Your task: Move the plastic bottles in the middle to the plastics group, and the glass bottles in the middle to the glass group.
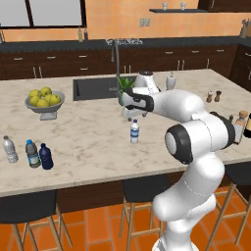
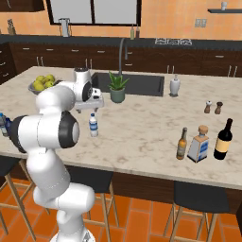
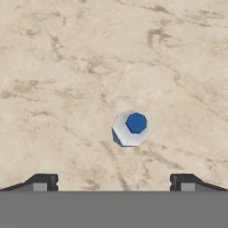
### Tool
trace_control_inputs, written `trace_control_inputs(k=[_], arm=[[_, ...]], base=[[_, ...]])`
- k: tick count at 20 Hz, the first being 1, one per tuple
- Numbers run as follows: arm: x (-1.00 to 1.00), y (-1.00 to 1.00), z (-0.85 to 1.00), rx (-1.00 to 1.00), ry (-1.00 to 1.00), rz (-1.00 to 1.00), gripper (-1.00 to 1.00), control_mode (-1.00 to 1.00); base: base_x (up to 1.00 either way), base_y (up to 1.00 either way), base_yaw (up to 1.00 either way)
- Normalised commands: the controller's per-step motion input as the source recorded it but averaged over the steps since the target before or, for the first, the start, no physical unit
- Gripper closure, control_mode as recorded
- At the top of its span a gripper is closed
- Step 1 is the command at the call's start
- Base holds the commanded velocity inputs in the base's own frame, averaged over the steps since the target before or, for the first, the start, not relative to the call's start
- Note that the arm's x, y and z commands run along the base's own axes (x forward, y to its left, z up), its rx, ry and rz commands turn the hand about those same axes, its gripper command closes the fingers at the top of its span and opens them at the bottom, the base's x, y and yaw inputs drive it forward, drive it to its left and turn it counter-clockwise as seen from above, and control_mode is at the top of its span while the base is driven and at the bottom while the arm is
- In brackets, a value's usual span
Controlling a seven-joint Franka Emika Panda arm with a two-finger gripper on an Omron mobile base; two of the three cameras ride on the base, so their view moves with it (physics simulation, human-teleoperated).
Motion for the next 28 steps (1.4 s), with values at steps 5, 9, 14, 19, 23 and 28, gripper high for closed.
trace_control_inputs(k=[5, 9, 14, 19, 23, 28], arm=[[0.39, 0.06, -0.39, 0.0, 0.0, -0.14, -1.0, -1.0], [0.0, -0.13, -0.03, 0.0, 0.0, -0.08, -1.0, -1.0], [0.0, -0.05, -0.16, 0.0, 0.0, -0.03, -1.0, -1.0], [0.08, 0.0, -0.28, 0.0, 0.0, -0.02, -1.0, -1.0], [0.15, 0.0, -0.34, 0.0, 0.0, -0.02, -1.0, -1.0], [0.13, 0.0, -0.06, 0.0, -0.02, -0.01, -1.0, -1.0]], base=[[0.0, 0.0, 0.0], [0.0, 0.0, 0.0], [0.0, 0.0, 0.0], [0.0, 0.0, 0.0], [0.0, 0.0, 0.0], [0.0, 0.0, 0.0]])
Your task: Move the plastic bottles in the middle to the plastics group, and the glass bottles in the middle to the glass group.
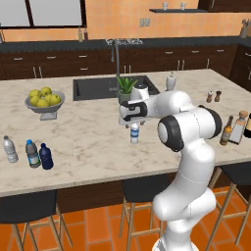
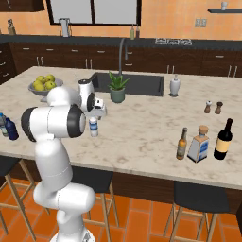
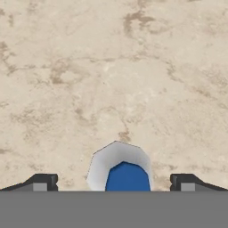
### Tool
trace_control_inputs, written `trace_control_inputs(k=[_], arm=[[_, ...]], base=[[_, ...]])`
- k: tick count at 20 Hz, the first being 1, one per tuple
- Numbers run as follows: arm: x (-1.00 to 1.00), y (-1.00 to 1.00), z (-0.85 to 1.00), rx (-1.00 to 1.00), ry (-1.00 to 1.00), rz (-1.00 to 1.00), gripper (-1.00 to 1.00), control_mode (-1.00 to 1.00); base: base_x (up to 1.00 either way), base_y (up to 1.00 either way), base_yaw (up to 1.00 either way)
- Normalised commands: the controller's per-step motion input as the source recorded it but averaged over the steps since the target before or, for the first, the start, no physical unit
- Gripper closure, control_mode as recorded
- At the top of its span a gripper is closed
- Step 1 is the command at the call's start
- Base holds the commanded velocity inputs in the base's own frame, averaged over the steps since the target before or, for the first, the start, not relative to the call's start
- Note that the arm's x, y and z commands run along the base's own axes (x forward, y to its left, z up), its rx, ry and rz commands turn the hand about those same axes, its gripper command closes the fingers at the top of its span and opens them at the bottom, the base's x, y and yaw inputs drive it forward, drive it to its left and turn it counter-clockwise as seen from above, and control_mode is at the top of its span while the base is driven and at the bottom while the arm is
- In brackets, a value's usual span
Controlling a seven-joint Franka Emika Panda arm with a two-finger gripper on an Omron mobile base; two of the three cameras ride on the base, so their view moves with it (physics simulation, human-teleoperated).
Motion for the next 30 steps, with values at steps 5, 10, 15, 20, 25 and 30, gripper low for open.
trace_control_inputs(k=[5, 10, 15, 20, 25, 30], arm=[[0.0, 0.0, -0.07, 0.0, -0.01, 0.0, -1.0, -1.0], [0.0, 0.0, -0.12, 0.0, -0.02, 0.0, -1.0, -1.0], [0.0, 0.0, -0.05, 0.0, -0.01, 0.0, -1.0, -1.0], [0.0, 0.0, -0.24, 0.02, -0.09, 0.0, -1.0, -1.0], [0.0, 0.0, -0.09, 0.01, -0.06, 0.0, 1.0, -1.0], [0.0, 0.0, 0.0, 0.0, 0.0, 0.0, 1.0, -1.0]], base=[[0.0, 0.0, 0.0], [0.0, 0.0, 0.0], [0.0, 0.0, 0.0], [0.0, 0.0, 0.0], [0.0, 0.0, 0.0], [0.0, 0.0, 0.0]])
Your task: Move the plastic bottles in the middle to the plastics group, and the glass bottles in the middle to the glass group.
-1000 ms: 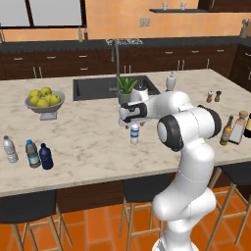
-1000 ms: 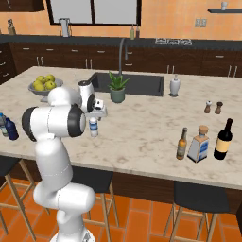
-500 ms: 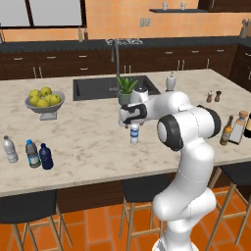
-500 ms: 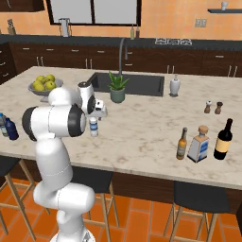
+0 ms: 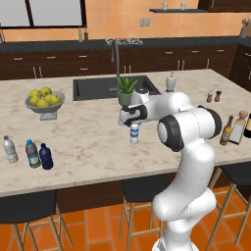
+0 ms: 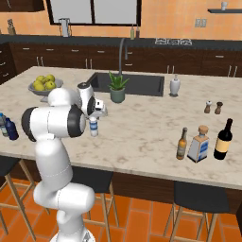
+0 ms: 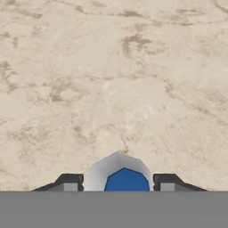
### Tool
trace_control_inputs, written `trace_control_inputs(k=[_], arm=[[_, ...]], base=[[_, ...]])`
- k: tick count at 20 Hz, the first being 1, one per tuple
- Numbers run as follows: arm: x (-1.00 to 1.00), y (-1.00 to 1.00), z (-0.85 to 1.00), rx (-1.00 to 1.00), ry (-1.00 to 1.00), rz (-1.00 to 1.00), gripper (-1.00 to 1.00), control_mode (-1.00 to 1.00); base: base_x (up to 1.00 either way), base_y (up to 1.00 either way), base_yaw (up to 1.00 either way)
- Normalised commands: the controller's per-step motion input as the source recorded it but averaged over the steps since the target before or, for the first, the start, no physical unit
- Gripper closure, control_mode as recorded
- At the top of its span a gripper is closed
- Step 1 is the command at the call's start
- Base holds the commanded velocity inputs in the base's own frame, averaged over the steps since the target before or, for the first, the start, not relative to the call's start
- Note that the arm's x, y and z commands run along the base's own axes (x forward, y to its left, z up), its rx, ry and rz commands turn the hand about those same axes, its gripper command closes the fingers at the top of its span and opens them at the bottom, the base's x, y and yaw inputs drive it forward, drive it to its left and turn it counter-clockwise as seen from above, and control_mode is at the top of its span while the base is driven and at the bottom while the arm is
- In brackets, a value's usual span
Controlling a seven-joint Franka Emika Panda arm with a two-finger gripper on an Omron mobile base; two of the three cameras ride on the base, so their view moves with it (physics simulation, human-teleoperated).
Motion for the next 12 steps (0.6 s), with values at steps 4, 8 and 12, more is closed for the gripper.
trace_control_inputs(k=[4, 8, 12], arm=[[-0.06, 0.1, 0.0, 0.0, -0.05, 0.0, 1.0, -1.0], [-0.13, 0.43, 0.07, 0.0, -0.15, 0.01, 1.0, -1.0], [-0.16, 0.92, 0.33, 0.01, -0.16, 0.14, 1.0, -1.0]], base=[[0.0, 0.0, 0.0], [0.0, 0.0, 0.0], [0.0, 0.0, 0.0]])
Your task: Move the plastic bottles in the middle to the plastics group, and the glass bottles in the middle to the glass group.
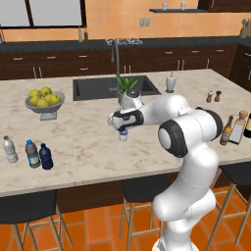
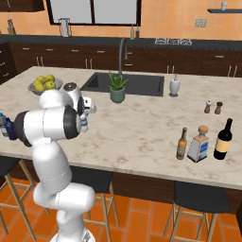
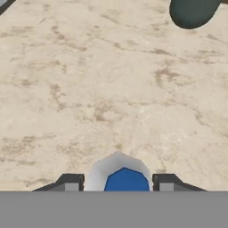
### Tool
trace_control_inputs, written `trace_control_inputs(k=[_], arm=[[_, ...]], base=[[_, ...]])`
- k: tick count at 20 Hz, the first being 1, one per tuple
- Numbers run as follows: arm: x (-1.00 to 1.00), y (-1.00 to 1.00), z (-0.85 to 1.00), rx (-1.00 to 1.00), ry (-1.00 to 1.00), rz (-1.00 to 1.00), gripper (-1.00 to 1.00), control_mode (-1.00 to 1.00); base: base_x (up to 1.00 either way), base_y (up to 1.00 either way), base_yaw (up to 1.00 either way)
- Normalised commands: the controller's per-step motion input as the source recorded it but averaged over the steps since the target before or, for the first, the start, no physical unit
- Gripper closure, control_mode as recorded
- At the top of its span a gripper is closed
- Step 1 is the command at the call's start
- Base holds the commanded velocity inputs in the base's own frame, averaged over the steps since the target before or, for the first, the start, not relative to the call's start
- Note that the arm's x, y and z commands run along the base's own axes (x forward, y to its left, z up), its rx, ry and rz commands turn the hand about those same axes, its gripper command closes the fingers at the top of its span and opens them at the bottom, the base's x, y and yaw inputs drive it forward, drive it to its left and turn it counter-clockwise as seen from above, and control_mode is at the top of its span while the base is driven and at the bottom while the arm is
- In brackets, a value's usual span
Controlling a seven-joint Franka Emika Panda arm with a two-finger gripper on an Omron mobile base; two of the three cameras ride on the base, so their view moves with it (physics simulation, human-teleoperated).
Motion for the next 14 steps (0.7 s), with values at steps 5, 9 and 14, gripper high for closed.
trace_control_inputs(k=[5, 9, 14], arm=[[-0.05, 1.0, 0.58, 0.03, 0.02, 0.24, 1.0, -1.0], [-0.03, 1.0, 0.16, 0.0, 0.08, 0.27, 1.0, -1.0], [-0.22, 1.0, 0.0, 0.0, 0.09, 0.29, 1.0, -1.0]], base=[[0.0, 0.0, 0.0], [0.0, 0.0, 0.0], [0.0, 0.0, 0.0]])
